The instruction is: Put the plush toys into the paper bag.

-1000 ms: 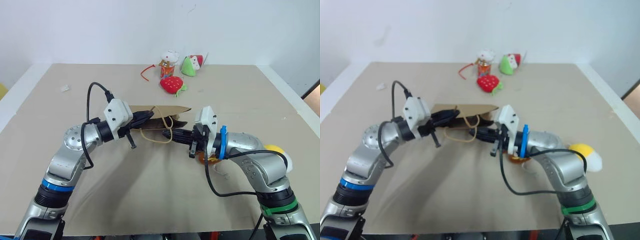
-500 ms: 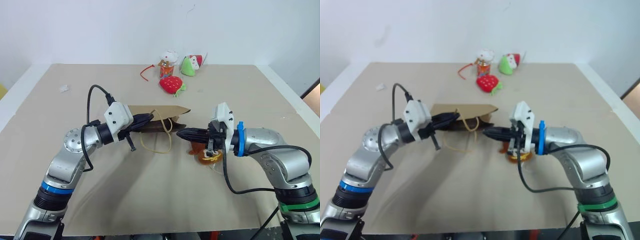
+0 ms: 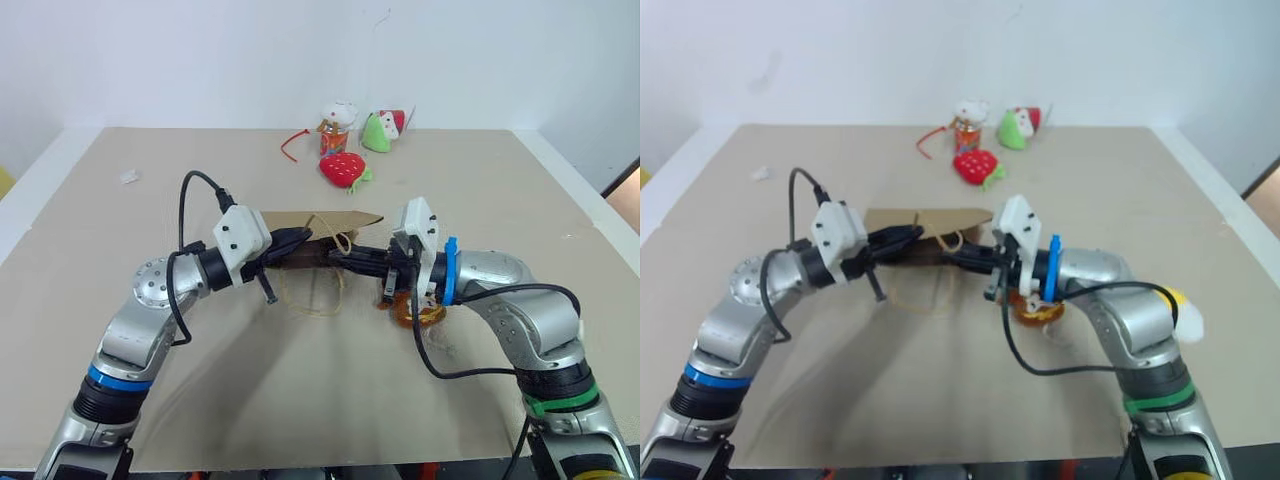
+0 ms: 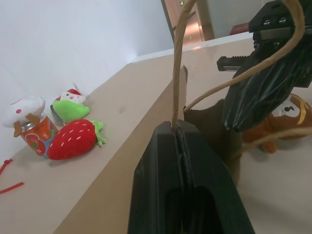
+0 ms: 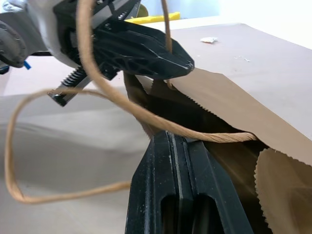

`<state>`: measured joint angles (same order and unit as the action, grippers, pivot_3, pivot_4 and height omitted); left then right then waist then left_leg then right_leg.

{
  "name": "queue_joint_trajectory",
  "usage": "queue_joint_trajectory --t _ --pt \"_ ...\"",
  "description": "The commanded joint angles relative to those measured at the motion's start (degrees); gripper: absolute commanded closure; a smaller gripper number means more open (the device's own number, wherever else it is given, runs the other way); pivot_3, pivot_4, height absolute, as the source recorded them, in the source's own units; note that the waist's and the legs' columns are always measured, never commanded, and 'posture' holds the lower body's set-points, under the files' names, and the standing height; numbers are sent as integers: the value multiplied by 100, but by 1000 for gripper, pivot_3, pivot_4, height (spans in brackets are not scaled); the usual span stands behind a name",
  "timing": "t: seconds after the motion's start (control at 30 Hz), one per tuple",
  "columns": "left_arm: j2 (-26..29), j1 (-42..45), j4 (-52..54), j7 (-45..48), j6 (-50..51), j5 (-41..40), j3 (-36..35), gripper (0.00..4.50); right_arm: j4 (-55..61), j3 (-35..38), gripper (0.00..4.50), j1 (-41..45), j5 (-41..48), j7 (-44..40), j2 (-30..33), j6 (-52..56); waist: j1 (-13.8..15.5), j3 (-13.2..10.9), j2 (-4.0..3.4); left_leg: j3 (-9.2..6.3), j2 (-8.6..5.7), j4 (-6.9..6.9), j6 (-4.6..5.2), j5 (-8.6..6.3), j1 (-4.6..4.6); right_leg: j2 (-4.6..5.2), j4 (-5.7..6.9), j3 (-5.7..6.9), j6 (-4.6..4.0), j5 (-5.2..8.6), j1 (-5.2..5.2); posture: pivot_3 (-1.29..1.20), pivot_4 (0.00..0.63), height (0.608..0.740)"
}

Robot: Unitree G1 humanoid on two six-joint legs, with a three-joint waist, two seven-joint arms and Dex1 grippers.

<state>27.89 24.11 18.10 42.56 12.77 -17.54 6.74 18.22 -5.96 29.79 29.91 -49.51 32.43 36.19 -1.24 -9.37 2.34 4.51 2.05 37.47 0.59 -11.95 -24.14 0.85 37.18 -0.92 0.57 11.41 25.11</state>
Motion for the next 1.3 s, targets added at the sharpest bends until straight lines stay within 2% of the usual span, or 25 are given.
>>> queue_joint_trajectory --t 0.03,0.43,0.63,0.8,1.1,1.3 --pt "-69 35 240 -159 63 30 -63 4500 -156 -190 4428 164 -274 162 -197 -194 3 0 0 -2 1 0 0 0 0 -1 0 1 0 0 -1 0 150 740" --pt "-365 359 397 -891 545 120 -194 4500 -363 -1145 4428 -517 -1437 972 -789 -322 4 1 2 -4 -2 -1 0 0 -6 1 0 2 1 0 3 0 150 740" --pt "-415 -176 1081 -1214 637 248 -142 4500 -519 -1430 4428 -891 -1795 1164 -794 -108 1 1 2 1 -2 0 0 0 -5 2 0 -2 2 -1 2 0 150 740" --pt "-434 -725 1599 -1388 693 236 -206 4500 -849 -1524 4428 -993 -1984 1171 -786 -106 1 7 4 -4 4 -2 -1 0 4 -1 0 -1 -9 5 -4 0 150 740" --pt "-383 -219 1753 -1290 -52 570 -188 4500 -1153 -1428 4428 -753 -2010 1203 -982 -120 -2 7 5 11 3 -1 15 38 33 1 -4 -5 -39 8 -22 0 150 740" --pt "-334 -180 1832 -1040 -211 494 -120 4500 -1177 -1431 4428 -732 -2036 1163 -991 -145 -3 7 5 13 4 -1 17 40 35 1 -4 -7 -40 7 -23 0 150 740"
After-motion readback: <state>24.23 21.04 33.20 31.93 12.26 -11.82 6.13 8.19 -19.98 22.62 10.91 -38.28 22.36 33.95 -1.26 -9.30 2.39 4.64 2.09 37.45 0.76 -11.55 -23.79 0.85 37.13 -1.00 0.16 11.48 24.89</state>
